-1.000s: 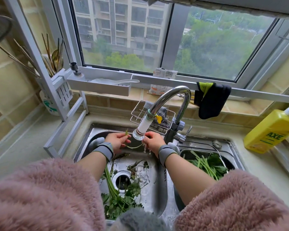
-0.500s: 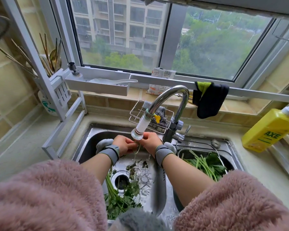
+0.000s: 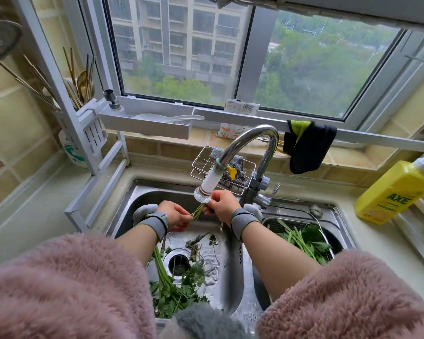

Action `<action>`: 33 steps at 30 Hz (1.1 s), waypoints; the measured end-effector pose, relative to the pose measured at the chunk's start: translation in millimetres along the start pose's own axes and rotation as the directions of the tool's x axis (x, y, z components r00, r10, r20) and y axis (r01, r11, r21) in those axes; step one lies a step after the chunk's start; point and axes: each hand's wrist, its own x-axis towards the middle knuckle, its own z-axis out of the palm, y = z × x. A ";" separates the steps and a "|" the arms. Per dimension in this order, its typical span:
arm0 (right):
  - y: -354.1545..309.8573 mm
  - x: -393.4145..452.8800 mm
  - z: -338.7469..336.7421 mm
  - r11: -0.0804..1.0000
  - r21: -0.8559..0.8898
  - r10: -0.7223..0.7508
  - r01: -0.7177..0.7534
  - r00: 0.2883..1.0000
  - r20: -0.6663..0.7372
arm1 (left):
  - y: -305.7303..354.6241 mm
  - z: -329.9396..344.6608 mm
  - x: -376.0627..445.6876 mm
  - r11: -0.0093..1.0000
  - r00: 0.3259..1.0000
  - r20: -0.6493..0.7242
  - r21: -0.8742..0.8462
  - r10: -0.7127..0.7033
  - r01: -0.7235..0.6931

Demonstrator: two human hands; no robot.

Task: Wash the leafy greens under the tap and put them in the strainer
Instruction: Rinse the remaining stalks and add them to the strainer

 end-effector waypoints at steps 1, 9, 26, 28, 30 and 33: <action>-1.7 -1.3 -0.7 1.000 -0.007 -0.002 0.002 1.000 -0.001 | -0.2 -0.5 -0.9 1.000 1.000 0.018 0.005 -0.022 0.022; -6.4 -13.5 -9.0 1.000 0.015 -0.011 0.011 1.000 -0.006 | -5.2 1.0 -6.4 0.997 0.997 -0.005 -0.014 -0.074 0.074; 11.6 -30.7 -41.0 0.948 -0.280 0.134 -0.150 0.988 -0.076 | -6.1 29.9 -10.4 1.000 1.000 -0.013 0.002 -0.012 0.012; 18.6 -36.0 -56.9 0.915 -0.338 0.189 -0.220 0.974 -0.123 | -9.4 41.7 -10.5 0.999 1.000 0.014 0.037 -0.013 0.012; 33.6 -41.2 -76.3 0.866 -0.405 0.249 -0.294 0.955 -0.162 | -10.8 62.7 -11.0 0.997 0.998 0.065 0.076 -0.020 0.015; 51.6 -54.0 -101.7 0.781 -0.487 0.320 -0.391 0.920 -0.225 | -11.7 88.0 -12.5 0.995 0.991 0.127 0.097 -0.034 0.021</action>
